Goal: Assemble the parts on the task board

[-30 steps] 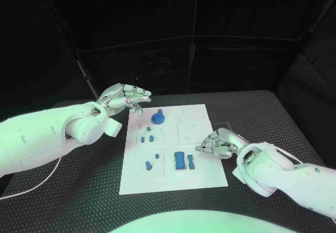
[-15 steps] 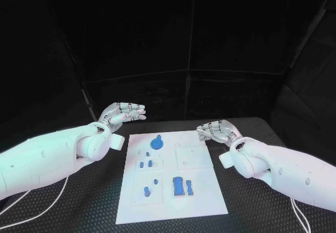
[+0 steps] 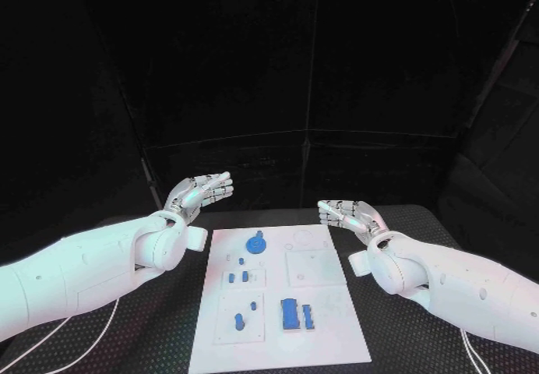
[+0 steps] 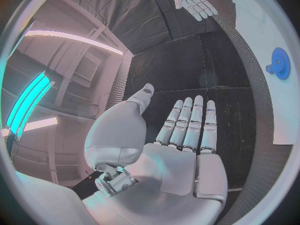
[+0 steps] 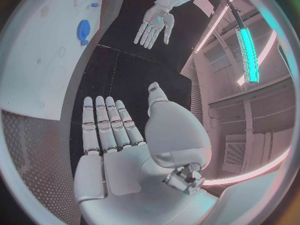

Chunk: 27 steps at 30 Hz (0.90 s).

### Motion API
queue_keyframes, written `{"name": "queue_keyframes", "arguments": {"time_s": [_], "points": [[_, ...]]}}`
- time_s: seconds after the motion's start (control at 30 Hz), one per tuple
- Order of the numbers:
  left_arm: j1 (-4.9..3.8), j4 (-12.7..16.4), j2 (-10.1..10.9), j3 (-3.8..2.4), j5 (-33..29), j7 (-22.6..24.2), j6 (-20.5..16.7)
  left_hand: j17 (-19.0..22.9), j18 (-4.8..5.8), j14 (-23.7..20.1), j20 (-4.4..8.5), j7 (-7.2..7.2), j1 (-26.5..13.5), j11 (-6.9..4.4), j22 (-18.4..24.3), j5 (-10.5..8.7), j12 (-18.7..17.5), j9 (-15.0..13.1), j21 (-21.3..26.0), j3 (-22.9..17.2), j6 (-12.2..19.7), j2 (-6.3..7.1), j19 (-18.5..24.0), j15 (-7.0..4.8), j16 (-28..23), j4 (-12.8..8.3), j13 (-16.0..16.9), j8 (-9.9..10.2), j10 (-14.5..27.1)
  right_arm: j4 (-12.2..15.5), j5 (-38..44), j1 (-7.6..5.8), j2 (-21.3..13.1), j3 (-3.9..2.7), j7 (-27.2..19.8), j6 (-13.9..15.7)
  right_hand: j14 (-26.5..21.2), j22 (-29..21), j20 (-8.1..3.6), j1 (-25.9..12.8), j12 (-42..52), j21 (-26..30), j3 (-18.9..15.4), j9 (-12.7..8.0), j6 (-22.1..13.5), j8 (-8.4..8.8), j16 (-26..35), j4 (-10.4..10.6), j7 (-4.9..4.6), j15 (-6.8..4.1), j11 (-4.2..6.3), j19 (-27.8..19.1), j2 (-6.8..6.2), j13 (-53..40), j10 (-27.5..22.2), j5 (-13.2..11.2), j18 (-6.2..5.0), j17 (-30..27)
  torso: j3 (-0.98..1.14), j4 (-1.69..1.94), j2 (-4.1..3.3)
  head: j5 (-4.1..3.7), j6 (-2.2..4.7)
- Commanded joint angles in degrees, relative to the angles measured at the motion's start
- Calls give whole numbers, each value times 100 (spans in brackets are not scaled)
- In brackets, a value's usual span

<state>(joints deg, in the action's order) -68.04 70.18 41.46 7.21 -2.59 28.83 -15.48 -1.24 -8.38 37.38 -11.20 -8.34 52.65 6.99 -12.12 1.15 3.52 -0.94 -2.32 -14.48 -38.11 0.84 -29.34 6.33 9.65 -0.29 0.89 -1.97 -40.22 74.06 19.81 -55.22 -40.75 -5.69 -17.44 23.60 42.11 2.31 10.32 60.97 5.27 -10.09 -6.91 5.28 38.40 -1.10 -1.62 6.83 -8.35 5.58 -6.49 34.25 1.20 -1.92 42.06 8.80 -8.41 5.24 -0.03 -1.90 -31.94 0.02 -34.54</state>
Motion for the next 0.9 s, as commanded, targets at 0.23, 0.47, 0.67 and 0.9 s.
{"name": "queue_keyframes", "arguments": {"time_s": [0.23, 0.47, 0.67, 0.9], "points": [[357, 923, 150, -329, 142, 57, -1459, 124, 373, -1703, 511, 379, -2397, -699, 552, -115, -352, 94, 232, 659, 1736, -84, 1335, -633, -442, 29, -89, 197, 1830, 1004, -1325, -316, -239, 344, -840, 1381, -1909, -231, -466, -2763, -527, 458, 691, -528, -1740, 110, 162, -683, 378, -558, 649, -1553, -120, 192, -1902, -397, 377, -524, 3, 190, 76, -2, 16], [672, 1694, 276, -616, 227, 86, -2486, 124, 436, -2210, 663, 834, -3114, -699, 718, -115, -352, 94, 232, 856, 2255, -84, 1736, -633, -965, 29, -89, 197, 2381, 1536, -1922, -478, -380, 548, -1200, 1991, -2489, -231, -610, -3604, -527, 597, 691, -528, -2270, 110, 162, -683, 835, -558, 649, -2024, -120, 192, -2487, -880, 439, -524, 3, 190, 76, -2, 16], [784, 1968, 321, -717, 258, 96, -2851, 124, 838, -2564, 1120, 834, -3611, -699, 1212, -115, -352, 94, 232, 990, 2612, -84, 2012, -633, -965, 29, -89, 197, 2757, 1589, -1981, -494, -394, 569, -1235, 2051, -2879, -231, -1032, -4171, -527, 1009, 691, -528, -2627, 110, 162, -683, 835, -558, 649, -2333, -120, 192, -2878, -880, 841, -524, 3, 190, 76, -2, 16], [788, 1977, 323, -721, 259, 97, -2864, 124, 838, -2864, 1120, 834, -4033, -699, 1212, -115, -352, 94, 232, 1448, 2918, -84, 2240, -633, -965, 29, -89, 197, 3080, 1589, -1981, -494, -394, 569, -1235, 2051, -3219, -231, -1032, -4660, -527, 1009, 691, -528, -2935, 110, 162, -683, 835, -558, 649, -2606, -120, 192, -3215, -880, 841, -524, 3, 190, 76, -2, 16]]}}
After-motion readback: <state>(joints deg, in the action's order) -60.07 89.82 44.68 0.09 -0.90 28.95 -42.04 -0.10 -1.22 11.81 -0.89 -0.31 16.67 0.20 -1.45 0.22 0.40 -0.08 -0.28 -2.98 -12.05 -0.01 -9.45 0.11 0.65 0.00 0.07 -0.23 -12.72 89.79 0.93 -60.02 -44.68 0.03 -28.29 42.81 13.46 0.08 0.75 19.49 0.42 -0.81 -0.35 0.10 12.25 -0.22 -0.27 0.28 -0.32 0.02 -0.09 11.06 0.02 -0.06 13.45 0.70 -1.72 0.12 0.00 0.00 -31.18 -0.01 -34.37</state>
